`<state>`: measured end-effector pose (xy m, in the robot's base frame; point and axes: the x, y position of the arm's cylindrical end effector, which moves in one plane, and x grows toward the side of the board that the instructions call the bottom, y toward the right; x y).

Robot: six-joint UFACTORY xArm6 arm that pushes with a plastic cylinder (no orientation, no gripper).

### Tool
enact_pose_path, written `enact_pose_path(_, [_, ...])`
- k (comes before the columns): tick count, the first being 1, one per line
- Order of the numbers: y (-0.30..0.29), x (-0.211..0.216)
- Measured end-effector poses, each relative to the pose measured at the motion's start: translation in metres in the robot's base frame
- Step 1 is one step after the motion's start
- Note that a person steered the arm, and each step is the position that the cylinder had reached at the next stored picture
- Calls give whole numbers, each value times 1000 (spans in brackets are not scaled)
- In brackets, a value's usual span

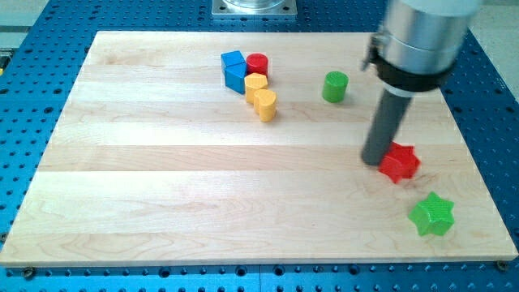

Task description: Slide the yellow heart to the top left of the red star

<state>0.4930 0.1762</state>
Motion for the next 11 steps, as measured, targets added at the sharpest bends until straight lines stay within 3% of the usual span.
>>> enact_pose_path(2, [-15, 10])
enact_pose_path(3, [-99, -1])
enact_pose_path(4, [-223, -24])
enact_pose_path(5, [-271, -66])
enact_pose_path(6, [-229, -91])
enact_pose_path(7, [-156, -89])
enact_pose_path(8, [-178, -80])
enact_pose_path(9, [-207, -97])
enact_pose_path(10, [-139, -141])
enact_pose_path(11, [-92, -107])
